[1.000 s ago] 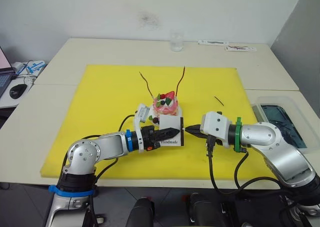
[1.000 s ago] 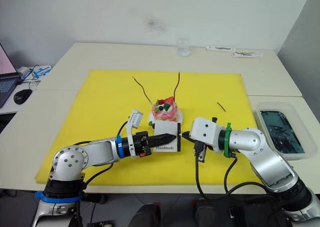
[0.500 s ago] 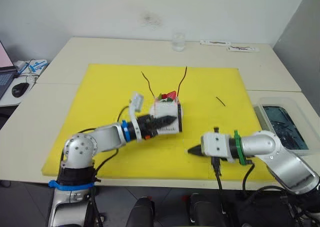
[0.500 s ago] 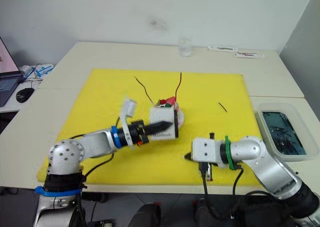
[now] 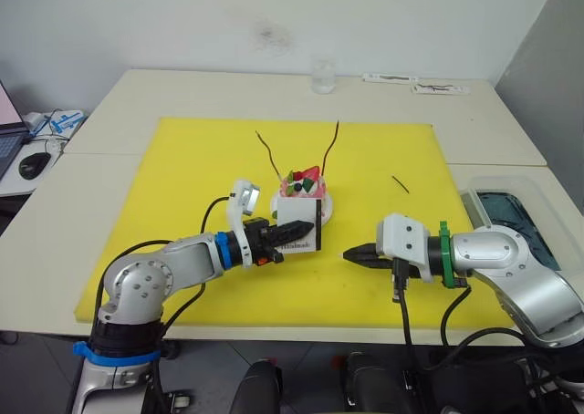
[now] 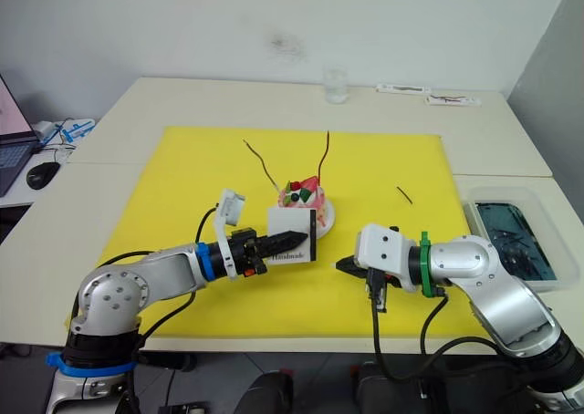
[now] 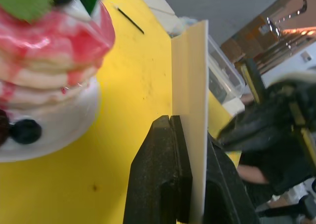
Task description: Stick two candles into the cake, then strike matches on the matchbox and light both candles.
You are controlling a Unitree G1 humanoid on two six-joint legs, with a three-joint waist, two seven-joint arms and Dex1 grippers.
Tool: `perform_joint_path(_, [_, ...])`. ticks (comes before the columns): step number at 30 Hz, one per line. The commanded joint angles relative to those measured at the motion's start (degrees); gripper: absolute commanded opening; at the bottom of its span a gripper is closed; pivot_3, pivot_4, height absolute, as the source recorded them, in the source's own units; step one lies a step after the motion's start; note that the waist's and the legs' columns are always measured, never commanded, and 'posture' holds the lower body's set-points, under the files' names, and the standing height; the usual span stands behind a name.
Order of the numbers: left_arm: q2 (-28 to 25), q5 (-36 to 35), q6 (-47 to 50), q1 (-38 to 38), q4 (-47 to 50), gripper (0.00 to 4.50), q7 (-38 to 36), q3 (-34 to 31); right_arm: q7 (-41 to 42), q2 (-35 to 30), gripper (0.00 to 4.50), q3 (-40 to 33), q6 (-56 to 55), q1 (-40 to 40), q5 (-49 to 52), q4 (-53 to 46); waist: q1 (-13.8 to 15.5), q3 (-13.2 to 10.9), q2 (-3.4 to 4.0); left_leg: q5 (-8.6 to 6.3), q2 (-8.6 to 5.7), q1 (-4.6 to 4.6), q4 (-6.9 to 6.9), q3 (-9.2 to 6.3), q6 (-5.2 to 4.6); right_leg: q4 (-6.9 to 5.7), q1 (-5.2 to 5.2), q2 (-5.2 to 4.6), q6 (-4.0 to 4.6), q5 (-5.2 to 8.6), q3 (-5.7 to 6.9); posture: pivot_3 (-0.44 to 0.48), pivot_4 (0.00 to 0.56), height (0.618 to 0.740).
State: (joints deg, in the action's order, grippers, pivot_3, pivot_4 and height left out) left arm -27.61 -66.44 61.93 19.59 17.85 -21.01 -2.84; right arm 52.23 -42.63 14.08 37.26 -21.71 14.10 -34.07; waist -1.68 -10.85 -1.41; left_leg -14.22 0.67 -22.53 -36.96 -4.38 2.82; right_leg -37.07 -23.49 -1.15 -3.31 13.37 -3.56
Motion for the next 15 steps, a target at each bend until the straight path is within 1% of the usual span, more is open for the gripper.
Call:
perform_joint_path(1, [0.1,1.8,-1.8,-0.2,2.2,0.0,-2.6,0.5,-2.4,0.5,0.04,-0.4,2.0,-1.9,-0.8,-1.6,0.0,0.0,0.0,0.0,0.0,0.0,0.01,0.0,0.0,0.0,0.0,0.0,0.0,0.0,0.0,0.0,0.15,0.74])
perform_joint_path(5, [0.5,3.5,-2.2,0.3,1.7,0.0,-3.8,0.6,-4.4,1.6,0.04,1.2,2.9,-4.1,-2.2,-0.8,0.0,0.0,0.0,0.0,0.0,-0.01,0.01,0.0,0.0,0.0,-0.01,0.0,0.0,0.01,0.01,0.0,0.15,0.74])
perform_joint_path(15, [1.8,5.2,-1.8,1.3,1.3,0.0,-5.0,1.1,-5.2,3.9,0.04,4.2,2.7,-6.8,-4.0,0.6,-0.1,0.0,0.0,0.0,0.0,-0.03,0.0,0.0,-0.01,0.01,-0.02,0.0,-0.02,0.0,0.0,0.0,0.15,0.74])
